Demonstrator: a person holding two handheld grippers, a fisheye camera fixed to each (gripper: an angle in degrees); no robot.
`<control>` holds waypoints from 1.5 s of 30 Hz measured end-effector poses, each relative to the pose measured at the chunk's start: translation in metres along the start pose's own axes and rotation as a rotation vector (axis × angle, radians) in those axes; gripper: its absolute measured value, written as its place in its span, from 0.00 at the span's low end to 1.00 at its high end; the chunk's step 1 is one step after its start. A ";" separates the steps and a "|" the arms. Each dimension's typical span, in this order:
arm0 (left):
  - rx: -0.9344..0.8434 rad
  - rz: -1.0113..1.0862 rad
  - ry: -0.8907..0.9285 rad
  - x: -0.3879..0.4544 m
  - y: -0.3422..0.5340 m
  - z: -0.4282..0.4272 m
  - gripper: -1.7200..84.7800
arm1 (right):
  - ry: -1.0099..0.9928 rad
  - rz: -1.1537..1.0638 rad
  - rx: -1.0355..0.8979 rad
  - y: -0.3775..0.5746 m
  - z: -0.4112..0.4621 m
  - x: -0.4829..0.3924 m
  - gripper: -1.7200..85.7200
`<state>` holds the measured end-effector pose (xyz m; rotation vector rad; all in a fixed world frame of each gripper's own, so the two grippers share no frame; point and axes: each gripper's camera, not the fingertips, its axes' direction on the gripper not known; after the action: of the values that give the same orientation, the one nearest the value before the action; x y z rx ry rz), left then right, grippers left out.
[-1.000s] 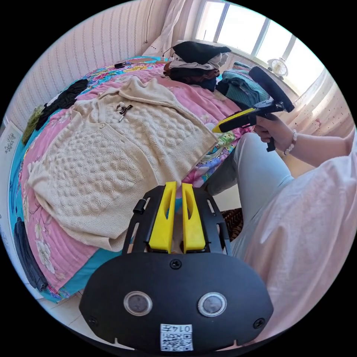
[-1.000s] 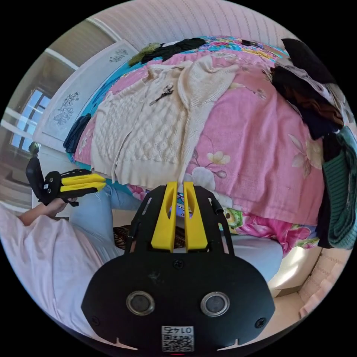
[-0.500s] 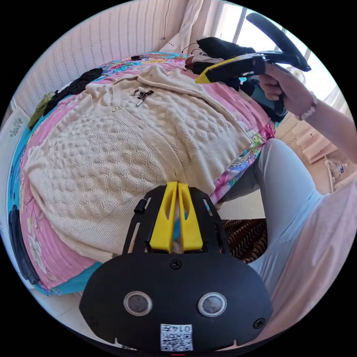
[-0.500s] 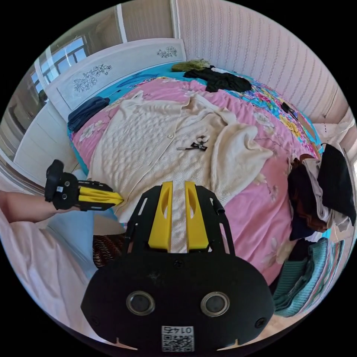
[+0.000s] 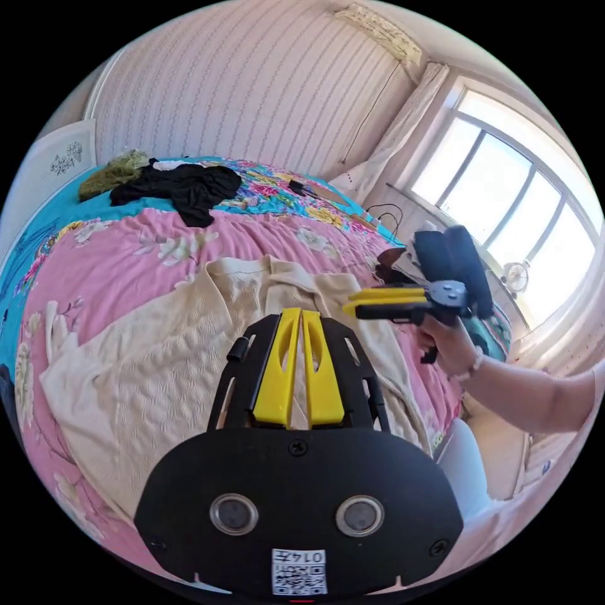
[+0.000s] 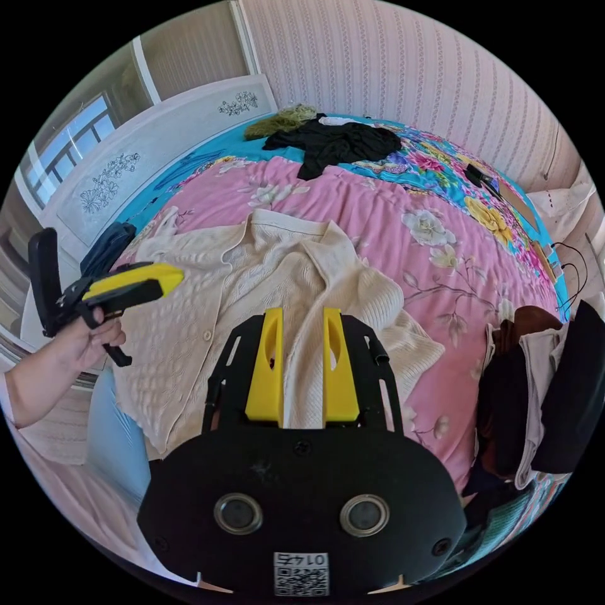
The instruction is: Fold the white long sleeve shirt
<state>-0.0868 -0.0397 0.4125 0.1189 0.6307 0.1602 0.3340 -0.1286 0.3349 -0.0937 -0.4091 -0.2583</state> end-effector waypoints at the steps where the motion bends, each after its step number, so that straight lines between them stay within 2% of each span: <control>1: -0.001 -0.096 0.036 -0.015 -0.020 0.022 0.01 | 0.015 0.017 0.001 -0.001 0.006 0.004 0.13; 4: -0.040 -0.273 0.122 -0.040 -0.050 0.070 0.01 | 0.026 0.099 -0.002 0.001 0.020 0.019 0.13; 8: -0.053 -0.321 0.117 -0.041 -0.061 0.126 0.05 | -0.072 0.244 -0.022 0.019 0.040 0.043 0.12; 12: -0.132 -0.428 0.109 -0.049 -0.055 0.173 0.11 | -0.104 0.290 0.026 0.036 0.034 0.057 0.10; 14: -0.154 -0.432 0.079 -0.046 -0.055 0.190 0.10 | -0.140 0.315 0.038 0.046 0.027 0.068 0.07; 16: -0.150 -0.418 0.119 -0.038 -0.060 0.191 0.05 | -0.175 0.330 0.064 0.055 0.017 0.077 0.05; 21: -0.049 -0.212 0.220 0.019 -0.074 0.157 0.01 | -0.255 0.392 0.207 0.096 -0.030 0.106 0.03; 23: 0.013 -0.094 0.320 0.066 -0.075 0.137 0.01 | -0.272 0.437 0.318 0.131 -0.062 0.119 0.03; 27: 0.029 0.130 0.461 0.167 -0.065 0.123 0.01 | -0.214 0.495 0.432 0.199 -0.111 0.133 0.03; 32: -0.046 0.393 0.598 0.337 -0.001 0.153 0.01 | -0.081 0.655 0.461 0.315 -0.156 0.165 0.03; 35: -0.127 0.468 0.552 0.409 0.039 0.199 0.01 | -0.077 0.828 0.437 0.372 -0.157 0.189 0.03; 38: -0.236 0.495 0.502 0.458 0.065 0.247 0.02 | -0.153 0.928 0.412 0.411 -0.150 0.207 0.03; 41: -0.367 0.562 0.424 0.496 0.088 0.289 0.03 | -0.142 0.964 0.355 0.432 -0.144 0.214 0.03; 43: -0.448 0.591 0.430 0.512 0.101 0.306 0.07 | -0.125 0.989 0.336 0.445 -0.145 0.218 0.03; 45: -0.455 0.622 0.443 0.523 0.110 0.310 0.09 | -0.125 1.011 0.339 0.459 -0.150 0.222 0.03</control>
<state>0.5013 0.1455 0.3768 -0.1715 0.9683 0.9437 0.7099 0.2410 0.2706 0.0246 -0.4779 0.8149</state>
